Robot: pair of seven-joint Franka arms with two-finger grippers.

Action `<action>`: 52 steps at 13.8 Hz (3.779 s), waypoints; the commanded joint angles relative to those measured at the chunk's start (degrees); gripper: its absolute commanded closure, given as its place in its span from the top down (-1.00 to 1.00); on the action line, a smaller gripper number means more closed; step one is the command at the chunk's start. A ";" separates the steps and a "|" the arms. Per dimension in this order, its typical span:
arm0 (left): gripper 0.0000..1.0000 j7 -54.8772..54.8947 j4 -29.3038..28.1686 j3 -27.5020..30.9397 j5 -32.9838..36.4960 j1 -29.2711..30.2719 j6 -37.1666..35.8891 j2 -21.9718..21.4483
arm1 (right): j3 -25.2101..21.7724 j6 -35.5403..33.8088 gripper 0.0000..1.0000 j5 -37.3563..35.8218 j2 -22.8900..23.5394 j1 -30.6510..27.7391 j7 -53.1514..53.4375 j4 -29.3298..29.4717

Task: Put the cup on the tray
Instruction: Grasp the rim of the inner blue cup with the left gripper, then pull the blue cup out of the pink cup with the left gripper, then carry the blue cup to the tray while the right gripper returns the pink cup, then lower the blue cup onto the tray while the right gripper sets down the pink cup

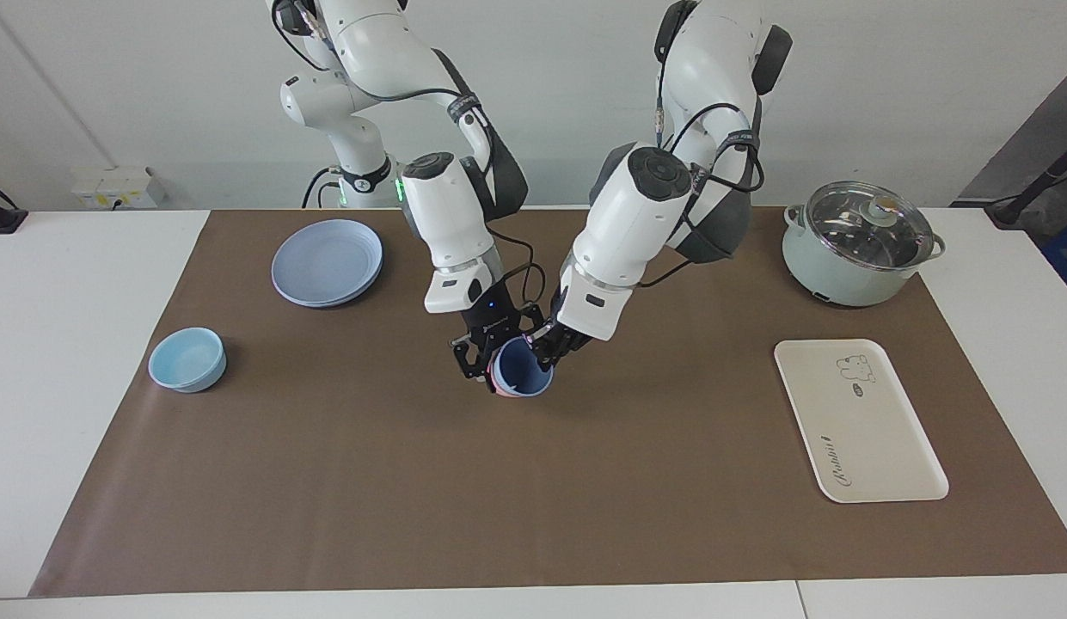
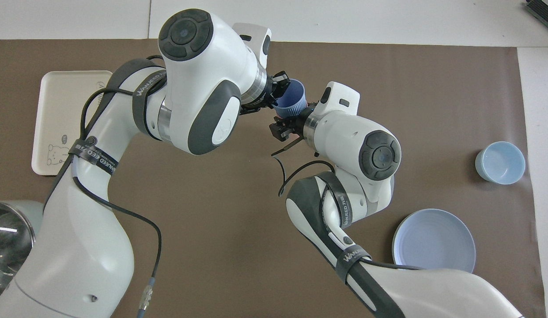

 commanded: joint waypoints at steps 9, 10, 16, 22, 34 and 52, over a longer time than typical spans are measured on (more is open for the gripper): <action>-1.00 -0.54 6.01 0.90 -2.21 10.43 -7.13 -4.34 | 0.23 0.52 -1.00 -2.21 -1.03 -0.59 2.22 -1.19; -1.00 0.77 5.93 1.25 0.50 12.63 -7.92 -4.70 | 0.23 0.52 -1.00 -2.21 -1.03 -0.77 1.87 -1.19; -1.00 24.47 4.96 1.26 9.66 26.07 -7.93 -5.92 | 0.84 0.69 -1.00 -1.34 -0.76 -9.71 -8.21 0.22; -1.00 46.03 -18.44 1.16 9.58 37.07 10.30 -15.84 | 4.62 -5.17 -1.00 28.04 -1.02 -23.25 -48.15 0.83; -1.00 53.61 -44.69 1.08 4.85 42.36 35.47 -19.39 | 4.53 -24.69 -1.00 50.52 5.20 -43.82 -90.59 4.17; 0.89 58.36 -44.26 1.08 -2.82 43.24 38.13 -15.25 | 4.62 -27.96 1.00 63.97 9.61 -44.45 -104.22 3.73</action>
